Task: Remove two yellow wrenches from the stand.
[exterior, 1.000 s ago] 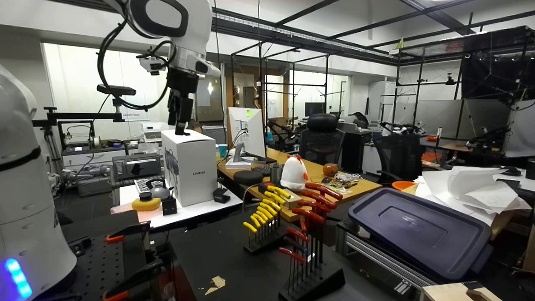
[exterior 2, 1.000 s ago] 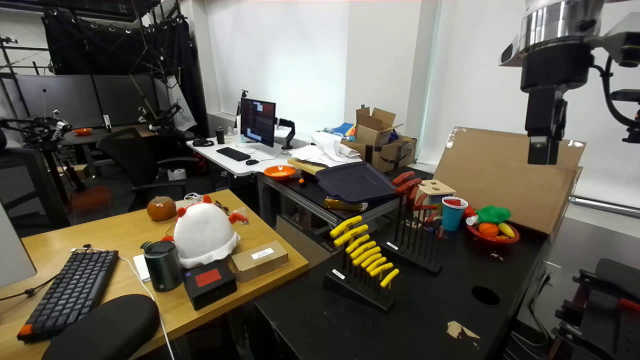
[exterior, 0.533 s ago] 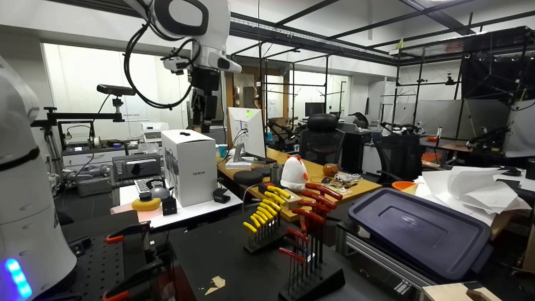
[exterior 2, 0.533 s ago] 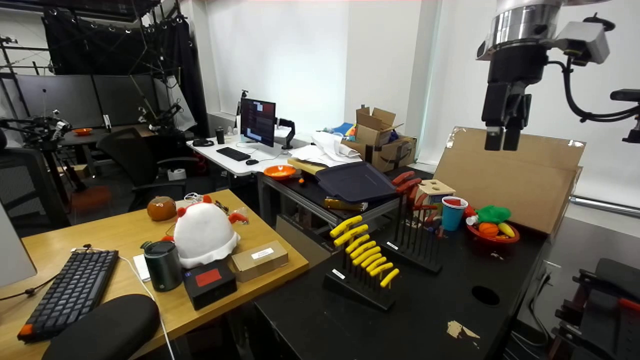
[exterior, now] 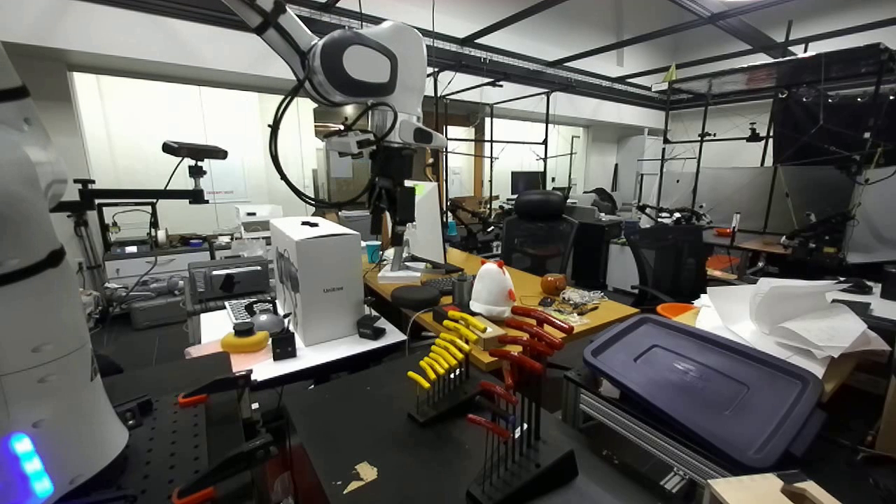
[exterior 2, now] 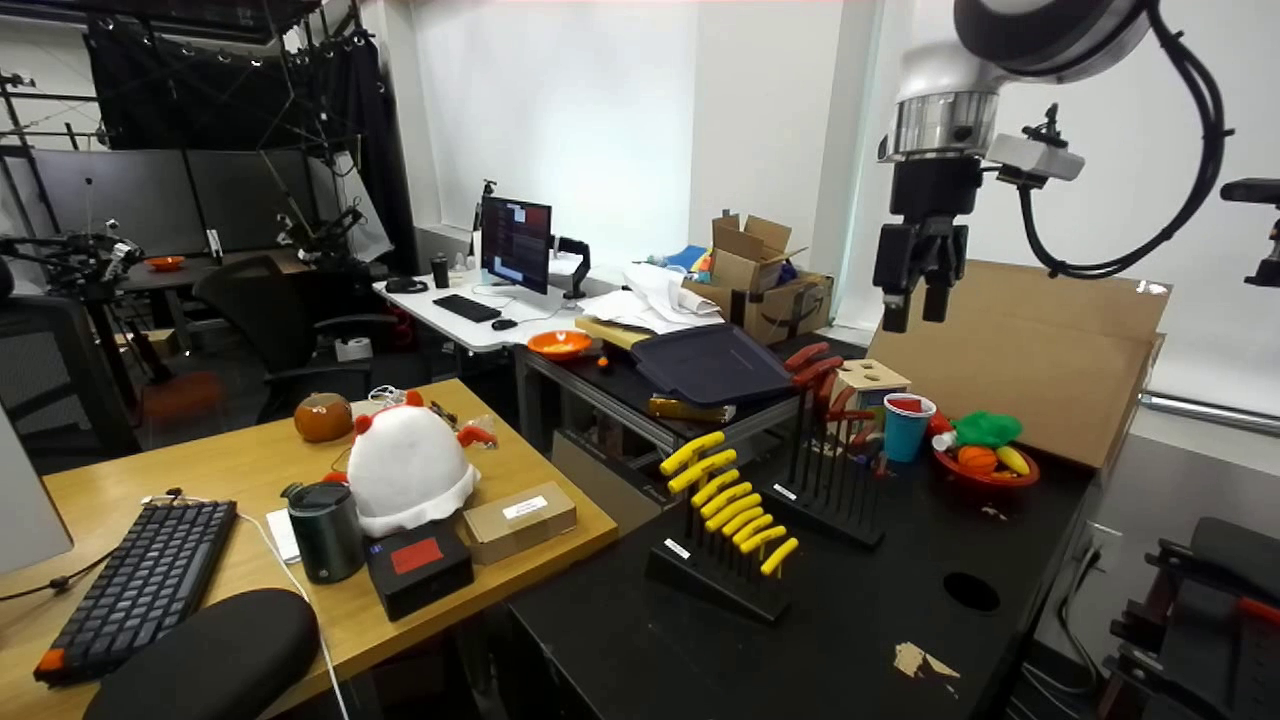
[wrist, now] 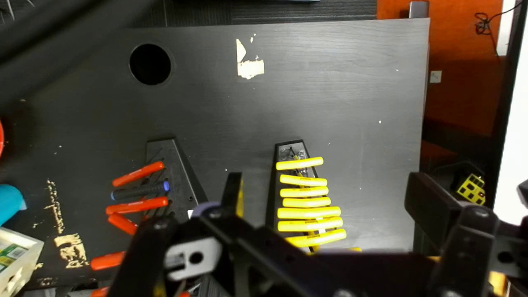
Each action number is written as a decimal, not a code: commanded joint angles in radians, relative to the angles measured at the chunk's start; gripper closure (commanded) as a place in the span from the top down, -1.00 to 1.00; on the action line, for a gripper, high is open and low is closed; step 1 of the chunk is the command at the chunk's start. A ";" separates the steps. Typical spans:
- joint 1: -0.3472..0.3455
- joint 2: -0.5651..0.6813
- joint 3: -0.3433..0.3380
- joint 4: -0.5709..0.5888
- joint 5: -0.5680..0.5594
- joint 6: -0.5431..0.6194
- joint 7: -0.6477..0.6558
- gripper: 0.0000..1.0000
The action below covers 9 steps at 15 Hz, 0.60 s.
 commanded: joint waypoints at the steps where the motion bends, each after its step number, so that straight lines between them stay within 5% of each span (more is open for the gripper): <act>1: -0.002 0.112 0.007 0.060 -0.026 0.029 -0.002 1.00; 9: 0.007 0.324 0.019 0.096 -0.010 0.135 0.030 1.00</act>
